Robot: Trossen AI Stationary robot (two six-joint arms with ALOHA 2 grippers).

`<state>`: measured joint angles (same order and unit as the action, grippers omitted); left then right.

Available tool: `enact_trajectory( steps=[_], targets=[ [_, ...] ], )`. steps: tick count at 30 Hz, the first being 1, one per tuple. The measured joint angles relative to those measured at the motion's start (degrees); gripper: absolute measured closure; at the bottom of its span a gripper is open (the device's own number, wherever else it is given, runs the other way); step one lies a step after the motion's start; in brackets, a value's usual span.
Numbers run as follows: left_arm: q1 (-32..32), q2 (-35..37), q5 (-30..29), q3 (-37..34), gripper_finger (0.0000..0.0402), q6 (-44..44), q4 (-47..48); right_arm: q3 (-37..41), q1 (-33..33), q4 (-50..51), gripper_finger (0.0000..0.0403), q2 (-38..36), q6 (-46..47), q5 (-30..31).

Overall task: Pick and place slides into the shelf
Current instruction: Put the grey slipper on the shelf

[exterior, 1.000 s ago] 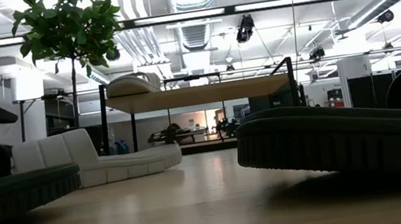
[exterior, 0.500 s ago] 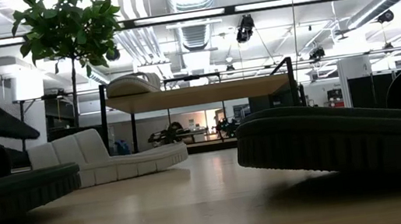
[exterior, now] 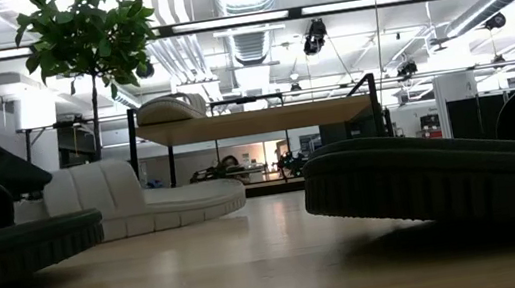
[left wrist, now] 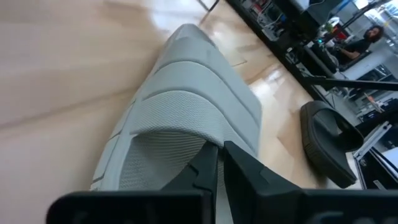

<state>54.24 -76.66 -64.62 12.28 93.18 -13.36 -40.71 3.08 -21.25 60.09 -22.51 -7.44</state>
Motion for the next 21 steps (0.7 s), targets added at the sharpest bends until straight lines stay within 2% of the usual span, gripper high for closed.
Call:
enact_trajectory(
  steps=[8,13,15,18,21],
  targets=[
    [0.00,2.28,-1.99,0.22,0.0401,-3.03,0.26,0.00,-0.01,0.01,0.0394,-0.01,0.26,0.00],
    [0.00,5.79,-4.82,0.28,0.0401,-7.94,0.19,0.00,0.01,0.01,0.0394,-0.01,2.60,-0.34],
    [0.00,7.85,-5.19,0.35,0.0401,-10.51,-0.07,0.00,-0.01,0.01,0.0394,0.00,4.40,-3.25],
    [0.00,10.85,-5.98,0.35,0.0401,-15.26,-0.97,0.00,0.01,-0.04,0.0394,0.01,9.54,-10.94],
    [0.00,13.97,-6.39,0.35,0.0401,-23.71,-5.20,0.00,0.04,-0.20,0.0394,0.01,10.09,-15.55]
  ],
)
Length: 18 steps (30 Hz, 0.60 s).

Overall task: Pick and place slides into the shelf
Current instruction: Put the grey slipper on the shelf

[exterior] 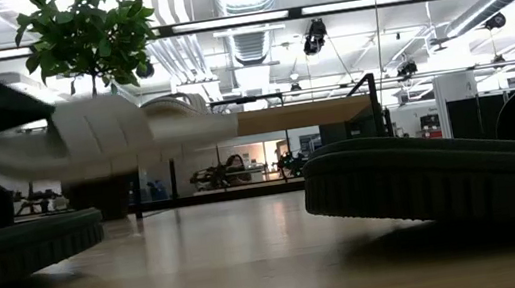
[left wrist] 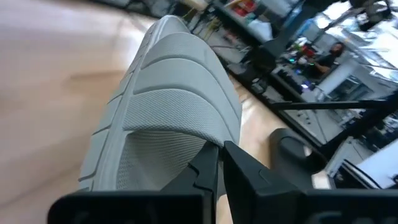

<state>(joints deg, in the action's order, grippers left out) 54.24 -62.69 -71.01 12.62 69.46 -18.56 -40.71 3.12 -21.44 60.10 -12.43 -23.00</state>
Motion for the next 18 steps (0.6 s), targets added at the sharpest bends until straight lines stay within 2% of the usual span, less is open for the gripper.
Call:
enact_trajectory(
  steps=[4,7,11,14,18],
  targets=[
    [0.00,3.03,-0.08,0.00,0.0401,-17.34,-9.92,0.00,-0.03,0.11,0.0388,0.00,-0.20,0.58],
    [-0.01,3.69,-0.13,0.02,0.0401,-31.78,-19.02,0.00,0.01,0.22,0.0368,-0.01,0.12,1.77],
    [-0.24,3.02,-0.66,0.07,0.0401,-45.45,-29.53,0.00,-0.01,0.18,0.0324,0.00,0.44,2.15],
    [-0.26,1.93,-3.20,0.07,0.0401,-53.63,-35.72,0.00,-0.01,-0.49,0.0284,0.00,0.64,2.36],
    [-0.63,0.69,-4.74,0.07,0.0402,-64.05,-44.08,0.00,0.00,-1.54,0.0238,0.00,4.40,7.50]
  ],
)
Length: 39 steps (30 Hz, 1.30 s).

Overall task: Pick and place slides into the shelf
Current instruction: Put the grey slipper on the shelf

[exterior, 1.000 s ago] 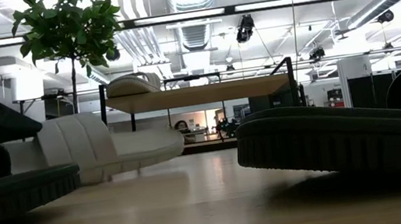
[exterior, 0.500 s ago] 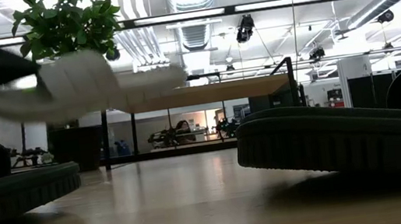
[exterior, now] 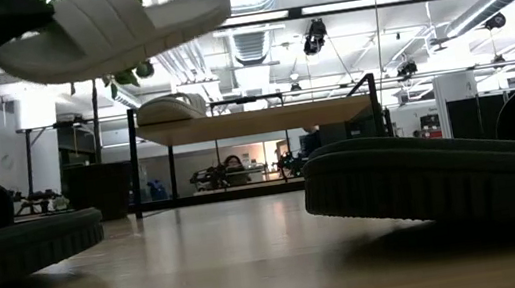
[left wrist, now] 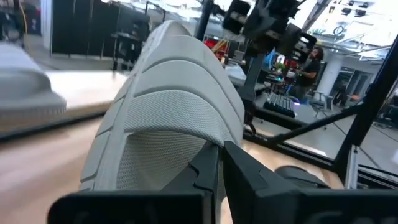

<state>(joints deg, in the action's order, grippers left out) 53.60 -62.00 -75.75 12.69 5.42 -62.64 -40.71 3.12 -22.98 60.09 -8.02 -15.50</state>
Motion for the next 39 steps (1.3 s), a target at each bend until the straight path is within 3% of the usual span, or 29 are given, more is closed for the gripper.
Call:
enact_trajectory(
  steps=[6,13,22,29,34,39],
  targets=[
    [-1.50,-1.68,3.06,0.00,0.0402,-11.79,-11.08,0.00,-0.02,0.04,0.0198,-0.02,5.01,8.10],
    [-5.56,-3.89,7.91,2.17,0.0401,-16.49,-13.38,0.01,-0.02,-1.73,0.0188,2.39,9.51,8.10],
    [-10.91,-6.32,10.35,9.04,0.0401,-27.05,-13.46,-2.40,0.00,-7.09,0.0188,8.76,6.32,8.08],
    [-12.52,-6.55,14.16,13.73,0.0401,-35.60,-13.87,-4.31,-0.02,-12.08,0.0188,12.49,12.33,8.08],
    [-13.33,-6.49,18.27,14.69,0.0401,-37.91,-14.13,-4.22,0.00,-14.87,0.0188,12.37,13.11,8.10],
    [-14.23,-7.62,18.37,14.72,0.0401,-37.85,-13.92,-4.15,0.26,-19.13,0.0188,12.86,11.71,8.08]
  ],
)
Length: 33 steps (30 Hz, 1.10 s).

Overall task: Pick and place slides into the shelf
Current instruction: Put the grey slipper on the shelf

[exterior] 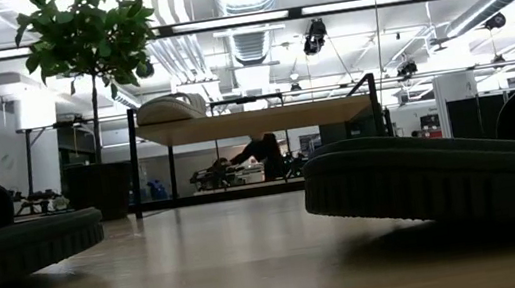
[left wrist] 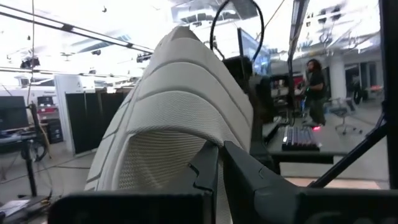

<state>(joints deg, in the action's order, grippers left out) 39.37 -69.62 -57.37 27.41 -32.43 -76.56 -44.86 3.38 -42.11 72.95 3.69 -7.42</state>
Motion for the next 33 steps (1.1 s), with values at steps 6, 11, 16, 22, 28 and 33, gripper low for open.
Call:
enact_trajectory(
  steps=[6,11,16,22,28,33],
  targets=[
    [-0.96,-1.24,0.39,0.04,0.0401,0.14,-0.58,0.04,-0.05,-0.64,0.0188,0.34,-0.72,0.11],
    [-1.53,-1.53,1.64,0.06,0.0401,0.41,-0.61,0.04,-0.66,-1.18,0.0188,0.34,-1.21,2.56],
    [-1.53,-1.53,2.31,0.06,0.0401,0.49,-0.65,0.04,-1.49,-1.90,0.0188,0.34,-1.65,3.97],
    [-1.55,-1.53,2.46,0.08,0.0401,0.49,-0.60,0.07,-2.62,-2.29,0.0188,0.34,-3.52,6.14],
    [-2.39,-1.84,2.47,0.08,0.0401,0.49,-0.63,0.09,-2.54,-4.92,0.0188,0.34,-3.33,6.04],
    [-4.07,-3.72,2.42,0.17,0.0401,0.50,-1.13,0.09,-2.54,-4.94,0.0188,0.34,-2.67,6.01]
  ],
)
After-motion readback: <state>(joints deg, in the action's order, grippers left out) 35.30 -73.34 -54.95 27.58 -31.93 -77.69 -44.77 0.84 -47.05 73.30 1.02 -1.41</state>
